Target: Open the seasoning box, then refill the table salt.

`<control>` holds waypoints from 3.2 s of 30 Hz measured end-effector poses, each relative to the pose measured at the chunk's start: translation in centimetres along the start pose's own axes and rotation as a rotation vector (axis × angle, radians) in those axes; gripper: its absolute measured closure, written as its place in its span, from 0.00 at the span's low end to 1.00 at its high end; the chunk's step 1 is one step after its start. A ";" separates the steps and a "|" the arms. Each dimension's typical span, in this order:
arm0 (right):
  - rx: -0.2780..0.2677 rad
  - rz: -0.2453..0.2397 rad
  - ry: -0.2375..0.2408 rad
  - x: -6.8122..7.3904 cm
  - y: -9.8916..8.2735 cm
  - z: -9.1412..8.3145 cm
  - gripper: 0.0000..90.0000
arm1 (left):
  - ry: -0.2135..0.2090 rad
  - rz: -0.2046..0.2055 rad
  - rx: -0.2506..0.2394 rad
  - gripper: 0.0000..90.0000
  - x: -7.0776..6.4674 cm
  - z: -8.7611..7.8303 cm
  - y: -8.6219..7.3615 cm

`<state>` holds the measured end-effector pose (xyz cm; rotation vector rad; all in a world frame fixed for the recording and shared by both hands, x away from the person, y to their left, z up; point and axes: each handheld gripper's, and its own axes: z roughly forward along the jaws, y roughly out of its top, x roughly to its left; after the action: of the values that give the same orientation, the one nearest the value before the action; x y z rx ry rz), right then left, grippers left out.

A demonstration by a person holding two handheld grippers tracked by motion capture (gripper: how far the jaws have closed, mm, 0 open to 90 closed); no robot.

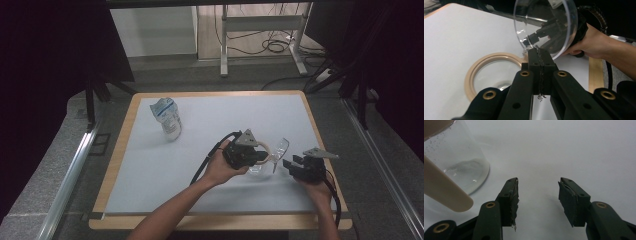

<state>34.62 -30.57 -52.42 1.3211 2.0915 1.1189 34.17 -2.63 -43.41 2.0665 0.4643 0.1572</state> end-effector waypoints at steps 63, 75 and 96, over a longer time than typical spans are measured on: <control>-0.022 -0.247 0.378 15.4 -1.3 -0.1 0.49 | 0.268 -0.273 0.023 0.41 5.6 -11.2 -17.7; -0.022 -0.270 0.418 17.3 0.3 3.2 0.49 | 0.328 -0.305 0.011 0.42 6.4 -13.6 -19.1; -0.013 -0.277 0.409 17.7 0.1 3.6 0.49 | 0.420 -0.357 -0.039 0.39 8.9 -16.9 -19.7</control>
<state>29.09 -13.45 -53.27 0.8076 2.4537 1.3590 32.22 23.28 -52.17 1.8758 1.0676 0.3845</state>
